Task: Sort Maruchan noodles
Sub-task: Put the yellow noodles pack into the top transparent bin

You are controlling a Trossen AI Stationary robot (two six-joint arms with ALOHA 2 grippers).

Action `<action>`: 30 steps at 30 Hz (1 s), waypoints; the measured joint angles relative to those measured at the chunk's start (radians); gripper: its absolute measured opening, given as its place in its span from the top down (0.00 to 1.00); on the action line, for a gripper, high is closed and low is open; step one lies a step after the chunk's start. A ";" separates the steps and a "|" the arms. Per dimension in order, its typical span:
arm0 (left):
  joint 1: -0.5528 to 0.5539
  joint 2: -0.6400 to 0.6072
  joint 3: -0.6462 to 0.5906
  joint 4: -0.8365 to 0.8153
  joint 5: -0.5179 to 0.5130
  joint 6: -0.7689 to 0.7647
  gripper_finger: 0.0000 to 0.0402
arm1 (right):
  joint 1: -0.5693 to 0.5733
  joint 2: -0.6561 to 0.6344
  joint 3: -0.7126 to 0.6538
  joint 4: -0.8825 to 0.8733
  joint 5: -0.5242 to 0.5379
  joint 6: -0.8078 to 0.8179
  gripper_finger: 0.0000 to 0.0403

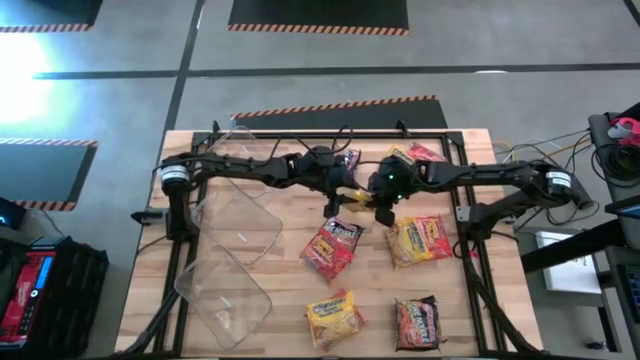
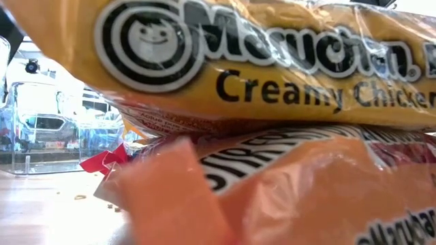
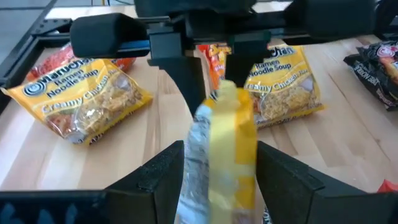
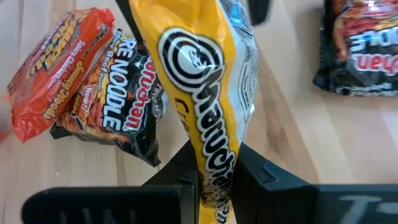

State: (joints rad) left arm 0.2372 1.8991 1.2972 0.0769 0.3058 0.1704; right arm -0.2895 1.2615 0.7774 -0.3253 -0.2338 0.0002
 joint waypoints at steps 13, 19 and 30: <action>-0.002 0.040 0.000 -0.032 0.019 -0.027 0.57 | 0.010 0.110 0.131 -0.066 -0.001 -0.062 0.89; -0.002 0.040 0.000 -0.076 0.019 -0.040 0.57 | 0.019 0.140 0.202 -0.147 0.025 -0.097 0.89; -0.002 0.040 0.001 -0.104 0.016 -0.048 0.68 | 0.021 0.147 0.212 -0.169 0.021 -0.098 0.86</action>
State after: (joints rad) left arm 0.2356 1.9392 1.2980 -0.0270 0.3219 0.1229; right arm -0.2682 1.4082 0.9897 -0.4944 -0.2130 -0.0978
